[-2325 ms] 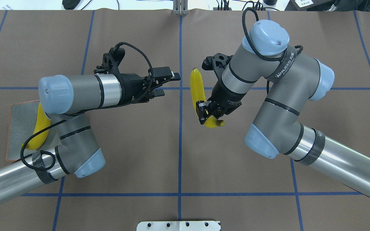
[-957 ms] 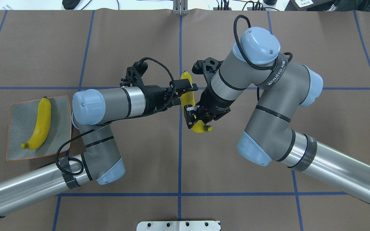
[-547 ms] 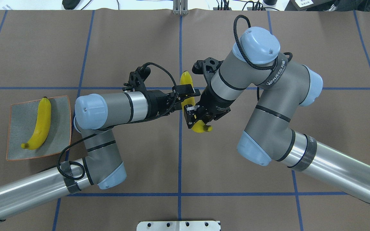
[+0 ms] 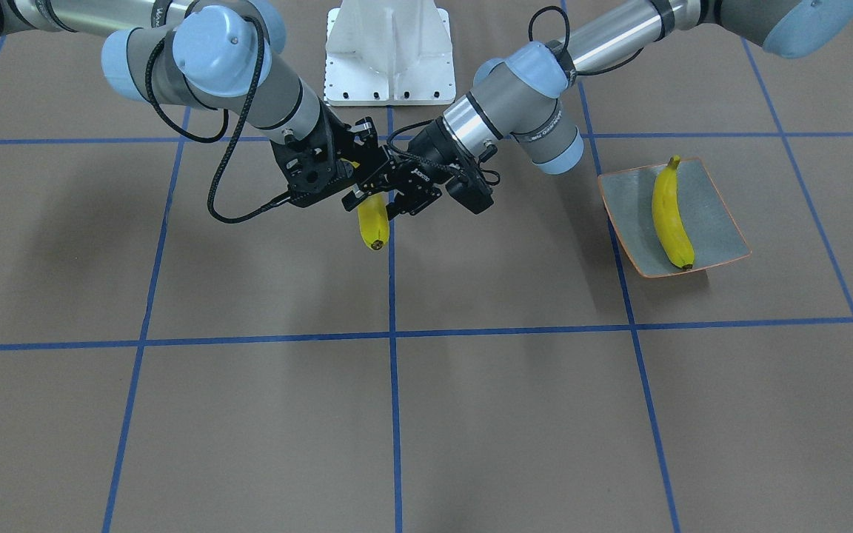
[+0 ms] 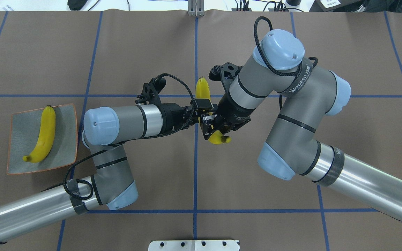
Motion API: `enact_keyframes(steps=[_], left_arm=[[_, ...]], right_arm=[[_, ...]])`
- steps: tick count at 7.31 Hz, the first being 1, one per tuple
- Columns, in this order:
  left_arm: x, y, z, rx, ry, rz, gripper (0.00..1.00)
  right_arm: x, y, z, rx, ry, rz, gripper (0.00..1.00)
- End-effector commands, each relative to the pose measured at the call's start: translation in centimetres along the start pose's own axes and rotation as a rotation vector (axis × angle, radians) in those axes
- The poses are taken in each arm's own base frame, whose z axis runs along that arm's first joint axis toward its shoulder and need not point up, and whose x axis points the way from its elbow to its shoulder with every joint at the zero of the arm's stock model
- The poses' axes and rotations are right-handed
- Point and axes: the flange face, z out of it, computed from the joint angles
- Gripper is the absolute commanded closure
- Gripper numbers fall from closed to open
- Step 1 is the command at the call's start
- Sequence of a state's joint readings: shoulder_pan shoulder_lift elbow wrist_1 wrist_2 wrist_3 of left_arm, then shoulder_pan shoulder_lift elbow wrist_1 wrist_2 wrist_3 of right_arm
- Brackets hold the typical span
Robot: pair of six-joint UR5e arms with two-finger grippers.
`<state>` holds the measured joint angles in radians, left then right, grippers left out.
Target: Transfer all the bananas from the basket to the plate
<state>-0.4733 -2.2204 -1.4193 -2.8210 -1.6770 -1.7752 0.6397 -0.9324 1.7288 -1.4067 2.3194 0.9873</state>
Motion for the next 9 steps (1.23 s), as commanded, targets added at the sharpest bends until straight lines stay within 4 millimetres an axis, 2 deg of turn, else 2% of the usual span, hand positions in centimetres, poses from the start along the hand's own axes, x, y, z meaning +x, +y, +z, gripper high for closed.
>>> enact_keyframes(steps=[1, 2, 3, 4, 5, 7, 9], left_arm=[[0.1, 0.1, -0.1, -0.003, 0.003, -0.002, 0.9], [-0.4, 0.1, -0.6, -0.012, 0.027, 0.005, 1.0], [-0.3, 0.2, -0.9, -0.019, 0.051, 0.008, 1.0], [-0.2, 0.2, -1.0, -0.019, 0.053, 0.008, 1.0], [-0.3, 0.2, -0.9, -0.019, 0.051, 0.008, 1.0], [-0.5, 0.1, -0.8, -0.019, 0.046, 0.009, 1.0], [-0.6, 0.1, -0.8, -0.018, 0.042, 0.011, 1.0]], right_arm=[[0.1, -0.1, 0.3, -0.003, 0.003, 0.002, 1.0], [0.1, -0.1, 0.3, -0.003, 0.003, 0.002, 1.0], [0.2, -0.1, 0.2, -0.002, 0.003, 0.004, 0.9], [0.3, -0.2, 0.3, -0.005, 0.005, 0.012, 0.22], [0.0, -0.2, 0.2, -0.004, 0.0, 0.055, 0.02], [-1.2, -0.4, -0.4, 0.005, -0.013, 0.101, 0.01], [-1.0, -0.8, -1.1, 0.015, -0.015, 0.105, 0.01]])
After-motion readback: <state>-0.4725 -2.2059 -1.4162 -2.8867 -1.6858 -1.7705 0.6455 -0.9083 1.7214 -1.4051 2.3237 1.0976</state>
